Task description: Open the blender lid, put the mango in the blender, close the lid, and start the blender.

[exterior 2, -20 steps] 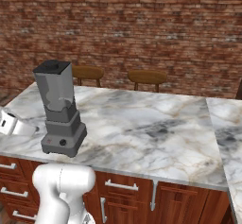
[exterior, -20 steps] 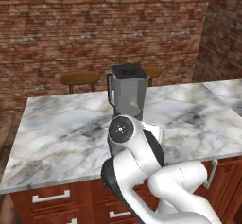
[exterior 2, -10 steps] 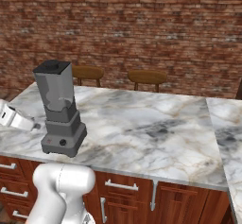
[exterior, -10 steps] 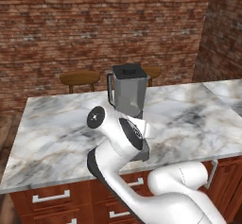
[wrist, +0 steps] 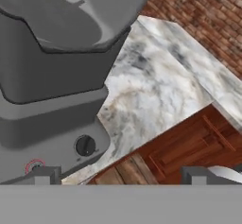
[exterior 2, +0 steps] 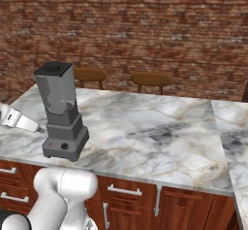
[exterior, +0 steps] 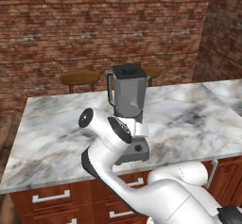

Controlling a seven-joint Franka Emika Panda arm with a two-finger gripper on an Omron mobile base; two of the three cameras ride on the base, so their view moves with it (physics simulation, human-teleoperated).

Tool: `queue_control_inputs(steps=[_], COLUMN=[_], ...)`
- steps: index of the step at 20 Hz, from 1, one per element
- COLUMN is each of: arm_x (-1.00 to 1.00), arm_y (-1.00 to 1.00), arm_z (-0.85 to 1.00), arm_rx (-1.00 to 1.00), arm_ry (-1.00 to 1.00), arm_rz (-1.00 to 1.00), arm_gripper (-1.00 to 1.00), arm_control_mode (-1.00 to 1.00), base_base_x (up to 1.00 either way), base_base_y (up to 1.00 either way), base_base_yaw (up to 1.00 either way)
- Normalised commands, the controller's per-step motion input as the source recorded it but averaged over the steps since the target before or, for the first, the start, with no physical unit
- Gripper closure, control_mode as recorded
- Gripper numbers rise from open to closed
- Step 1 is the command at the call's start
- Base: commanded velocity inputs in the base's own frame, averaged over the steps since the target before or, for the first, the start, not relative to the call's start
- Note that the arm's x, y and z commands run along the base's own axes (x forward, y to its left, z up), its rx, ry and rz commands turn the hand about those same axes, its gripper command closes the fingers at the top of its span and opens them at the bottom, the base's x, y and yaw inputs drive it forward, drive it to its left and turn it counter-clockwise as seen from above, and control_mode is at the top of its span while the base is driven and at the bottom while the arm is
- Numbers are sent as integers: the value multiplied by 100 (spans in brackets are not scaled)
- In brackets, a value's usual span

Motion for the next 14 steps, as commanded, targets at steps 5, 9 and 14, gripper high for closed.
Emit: queue_control_inputs(steps=[5,9,14], arm_x=[3,13,17], arm_y=[0,2,1], arm_z=[-44,-30,-24], arm_rx=[-9,-10,-9], arm_ry=[10,15,11], arm_rz=[8,5,2], arm_gripper=[-100,-100,-100], arm_control_mode=[-100,-100,-100], base_base_x=[0,0,0], base_base_y=[0,0,0], base_base_yaw=[0,0,0])
